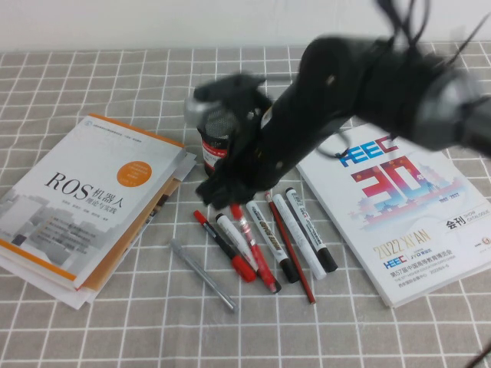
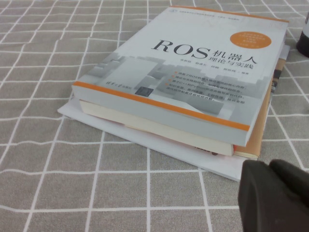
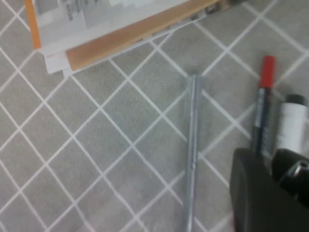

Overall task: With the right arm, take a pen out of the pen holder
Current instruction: 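Take a marker out of the pen holder and lay it on the table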

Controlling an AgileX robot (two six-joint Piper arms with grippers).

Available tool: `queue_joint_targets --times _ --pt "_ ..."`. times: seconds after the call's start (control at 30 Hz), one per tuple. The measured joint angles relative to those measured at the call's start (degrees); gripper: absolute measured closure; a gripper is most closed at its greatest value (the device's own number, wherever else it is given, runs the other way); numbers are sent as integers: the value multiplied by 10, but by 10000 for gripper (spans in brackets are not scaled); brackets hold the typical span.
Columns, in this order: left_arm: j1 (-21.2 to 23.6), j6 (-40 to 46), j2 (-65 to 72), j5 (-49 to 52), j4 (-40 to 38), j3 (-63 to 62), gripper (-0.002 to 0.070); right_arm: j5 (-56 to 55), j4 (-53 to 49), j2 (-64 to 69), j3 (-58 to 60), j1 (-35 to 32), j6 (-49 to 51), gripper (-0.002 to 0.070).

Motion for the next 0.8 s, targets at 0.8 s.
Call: queue_joint_targets --times 0.8 --pt "0 0 0 0 0 0 678 -111 126 143 -40 6 -138 643"
